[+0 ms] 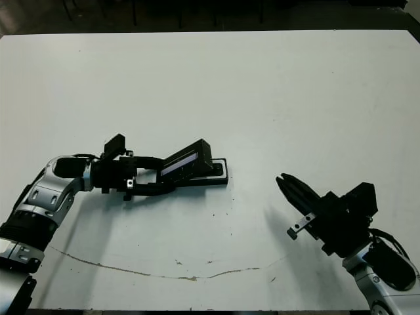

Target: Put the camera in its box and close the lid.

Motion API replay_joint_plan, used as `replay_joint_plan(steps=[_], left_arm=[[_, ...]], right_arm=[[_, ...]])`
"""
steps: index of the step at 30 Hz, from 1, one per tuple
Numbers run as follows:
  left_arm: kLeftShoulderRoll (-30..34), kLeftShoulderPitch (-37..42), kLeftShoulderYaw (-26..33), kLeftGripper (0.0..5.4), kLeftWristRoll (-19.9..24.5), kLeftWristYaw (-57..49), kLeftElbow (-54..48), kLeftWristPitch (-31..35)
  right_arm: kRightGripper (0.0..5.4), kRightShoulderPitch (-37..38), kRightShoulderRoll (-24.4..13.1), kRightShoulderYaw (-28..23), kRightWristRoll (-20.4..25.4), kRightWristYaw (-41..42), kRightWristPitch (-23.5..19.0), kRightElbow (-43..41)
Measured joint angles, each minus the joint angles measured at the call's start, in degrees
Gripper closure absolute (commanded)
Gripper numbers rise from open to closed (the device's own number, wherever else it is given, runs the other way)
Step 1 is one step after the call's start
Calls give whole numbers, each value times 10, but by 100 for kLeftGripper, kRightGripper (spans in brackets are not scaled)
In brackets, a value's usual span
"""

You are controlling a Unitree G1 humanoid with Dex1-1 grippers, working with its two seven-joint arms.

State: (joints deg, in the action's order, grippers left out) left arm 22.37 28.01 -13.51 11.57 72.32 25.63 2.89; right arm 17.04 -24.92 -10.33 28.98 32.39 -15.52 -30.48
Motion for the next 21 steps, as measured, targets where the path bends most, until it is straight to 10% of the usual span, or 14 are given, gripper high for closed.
replay_joint_plan(steps=[21], left_arm=[[-52, 65, -59, 281, -68, -67, 59, -46]], right_arm=[[540, 1, 2, 3, 6, 4, -1, 0]])
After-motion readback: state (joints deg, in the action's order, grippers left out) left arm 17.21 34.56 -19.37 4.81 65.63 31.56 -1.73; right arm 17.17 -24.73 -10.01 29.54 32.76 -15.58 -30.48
